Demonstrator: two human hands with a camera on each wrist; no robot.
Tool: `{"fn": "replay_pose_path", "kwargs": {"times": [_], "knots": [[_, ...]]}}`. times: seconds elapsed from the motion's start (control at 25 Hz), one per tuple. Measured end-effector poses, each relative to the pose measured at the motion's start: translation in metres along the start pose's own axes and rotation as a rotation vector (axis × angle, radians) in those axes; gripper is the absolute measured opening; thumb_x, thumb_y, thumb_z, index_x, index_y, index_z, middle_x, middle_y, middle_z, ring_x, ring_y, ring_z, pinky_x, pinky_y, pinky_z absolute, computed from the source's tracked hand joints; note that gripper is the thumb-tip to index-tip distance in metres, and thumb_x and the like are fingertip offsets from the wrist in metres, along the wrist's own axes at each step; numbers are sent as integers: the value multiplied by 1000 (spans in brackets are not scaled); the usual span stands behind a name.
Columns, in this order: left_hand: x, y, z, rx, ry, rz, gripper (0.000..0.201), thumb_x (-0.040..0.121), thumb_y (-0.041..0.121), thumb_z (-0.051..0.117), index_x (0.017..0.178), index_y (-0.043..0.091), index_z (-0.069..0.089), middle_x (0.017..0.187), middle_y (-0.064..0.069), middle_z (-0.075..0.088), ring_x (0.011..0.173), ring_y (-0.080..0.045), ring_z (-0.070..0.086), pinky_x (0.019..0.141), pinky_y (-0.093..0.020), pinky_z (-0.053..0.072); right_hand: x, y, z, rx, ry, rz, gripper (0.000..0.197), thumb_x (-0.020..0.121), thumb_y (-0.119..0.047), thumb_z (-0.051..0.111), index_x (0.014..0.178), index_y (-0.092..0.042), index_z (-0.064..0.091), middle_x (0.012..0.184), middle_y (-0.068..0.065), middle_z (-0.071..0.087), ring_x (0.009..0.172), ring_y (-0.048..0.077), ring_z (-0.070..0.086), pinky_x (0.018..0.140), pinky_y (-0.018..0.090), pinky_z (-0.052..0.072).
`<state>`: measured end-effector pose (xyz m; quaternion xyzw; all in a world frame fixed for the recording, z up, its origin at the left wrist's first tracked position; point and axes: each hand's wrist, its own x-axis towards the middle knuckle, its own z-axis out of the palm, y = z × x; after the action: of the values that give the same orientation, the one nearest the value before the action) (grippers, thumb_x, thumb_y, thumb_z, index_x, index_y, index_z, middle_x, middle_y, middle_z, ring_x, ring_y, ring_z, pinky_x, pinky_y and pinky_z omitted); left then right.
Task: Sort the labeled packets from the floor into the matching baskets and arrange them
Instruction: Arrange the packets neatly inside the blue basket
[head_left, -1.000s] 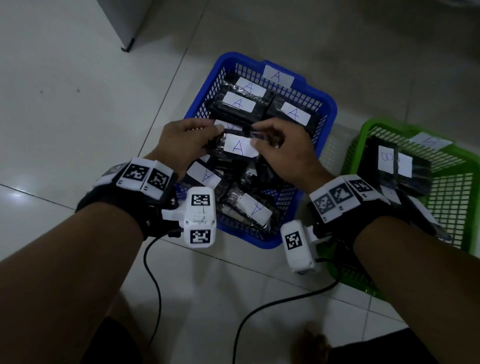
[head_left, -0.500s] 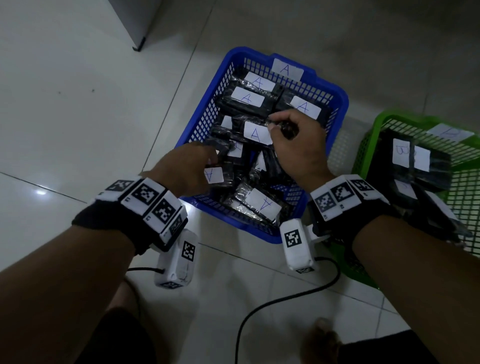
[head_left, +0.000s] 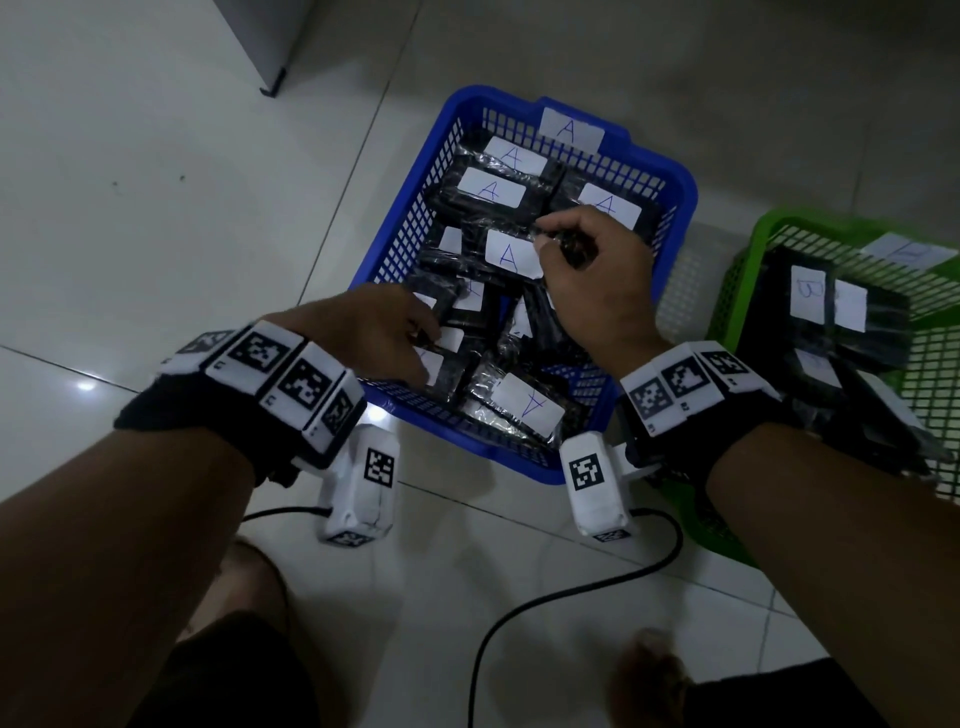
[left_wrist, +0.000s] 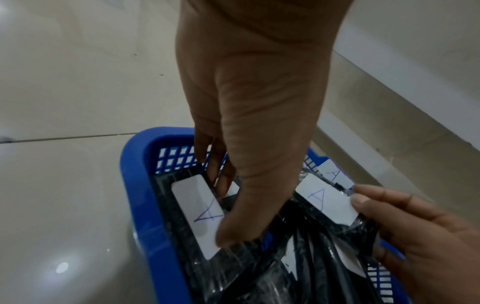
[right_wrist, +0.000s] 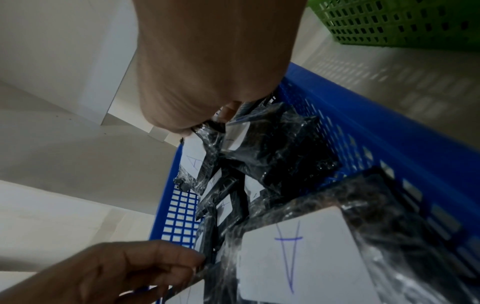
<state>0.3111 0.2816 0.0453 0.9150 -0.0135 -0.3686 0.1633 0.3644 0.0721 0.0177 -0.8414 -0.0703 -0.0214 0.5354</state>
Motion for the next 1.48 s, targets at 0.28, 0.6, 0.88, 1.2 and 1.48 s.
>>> {"fn": "replay_pose_path", "kwargs": {"times": [0.28, 0.6, 0.88, 1.2, 1.48], "knots": [[28, 14, 16, -48, 462, -115, 30, 81, 25, 71, 101, 3, 68, 100, -18, 68, 93, -37, 65, 79, -43, 56, -4, 11, -13, -90, 84, 2, 13, 88, -19, 64, 97, -13, 71, 92, -1, 70, 84, 7, 65, 77, 20, 54], [24, 25, 16, -59, 595, -156, 22, 86, 14, 59, 102, -1, 64, 100, -25, 66, 91, -45, 63, 72, -42, 51, -5, 15, -23, -139, 110, 73, 13, 89, -14, 61, 97, -15, 72, 91, 0, 69, 81, 5, 62, 72, 12, 49], [1, -6, -4, -464, 655, -111, 21, 77, 17, 72, 97, 13, 66, 88, 2, 65, 79, -12, 61, 72, -16, 45, -1, 5, 1, 25, 171, 107, 13, 89, -15, 62, 97, -14, 72, 90, 0, 70, 82, 6, 65, 75, 19, 53], [-3, -7, 26, -290, 425, 214, 20, 71, 11, 78, 87, 16, 67, 83, 8, 67, 71, -1, 59, 70, -14, 49, 3, 4, 3, 39, 214, 74, 13, 88, -13, 60, 94, -12, 71, 92, 4, 70, 86, 10, 65, 79, 21, 54], [2, -6, 18, -450, 524, 74, 16, 91, 28, 64, 102, 18, 67, 94, 4, 71, 85, -13, 66, 78, -26, 51, 3, 4, -4, 52, 241, 81, 12, 88, -14, 61, 93, -13, 71, 94, 3, 70, 86, 8, 65, 80, 21, 54]]}}
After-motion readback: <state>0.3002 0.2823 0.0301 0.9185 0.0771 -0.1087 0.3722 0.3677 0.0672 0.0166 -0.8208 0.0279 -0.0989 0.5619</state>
